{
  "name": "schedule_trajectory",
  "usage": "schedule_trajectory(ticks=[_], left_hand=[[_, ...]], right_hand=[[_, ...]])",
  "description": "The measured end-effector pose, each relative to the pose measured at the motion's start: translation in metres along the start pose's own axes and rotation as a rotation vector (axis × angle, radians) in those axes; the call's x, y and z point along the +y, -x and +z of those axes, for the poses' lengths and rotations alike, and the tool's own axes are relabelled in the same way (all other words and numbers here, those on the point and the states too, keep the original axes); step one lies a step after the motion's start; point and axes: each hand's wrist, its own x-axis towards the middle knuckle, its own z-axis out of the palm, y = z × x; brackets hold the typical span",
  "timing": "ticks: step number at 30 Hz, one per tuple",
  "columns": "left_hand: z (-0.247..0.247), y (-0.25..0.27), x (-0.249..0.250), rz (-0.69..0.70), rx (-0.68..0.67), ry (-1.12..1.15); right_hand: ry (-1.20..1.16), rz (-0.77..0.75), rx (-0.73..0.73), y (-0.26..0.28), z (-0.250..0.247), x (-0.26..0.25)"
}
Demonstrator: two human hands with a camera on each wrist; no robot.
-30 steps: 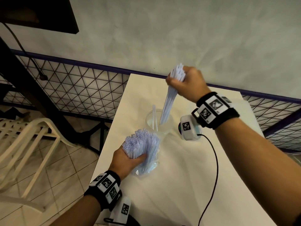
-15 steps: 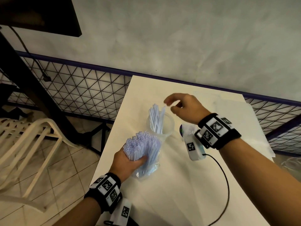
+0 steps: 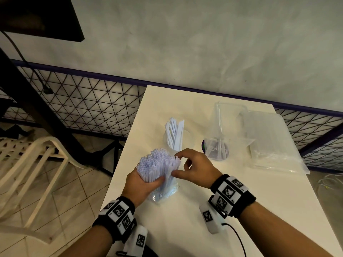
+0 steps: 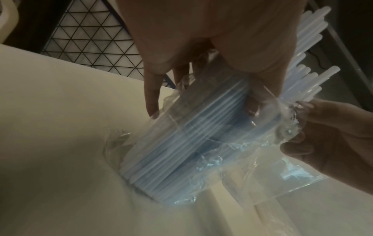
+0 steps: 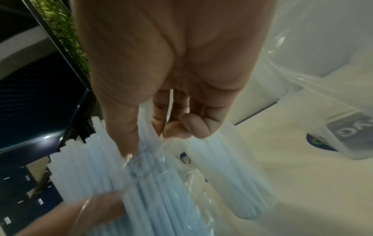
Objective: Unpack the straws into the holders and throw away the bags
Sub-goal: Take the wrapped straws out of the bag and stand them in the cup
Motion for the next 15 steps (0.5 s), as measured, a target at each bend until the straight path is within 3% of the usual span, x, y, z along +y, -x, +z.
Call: schedule_trajectory(ticks=[15], left_hand=[[0.0,0.0006,-0.0013,0.009,-0.003,0.003]], right_hand=[[0.067,-0.096,0.011,-0.0033,0.0112,0.0047]])
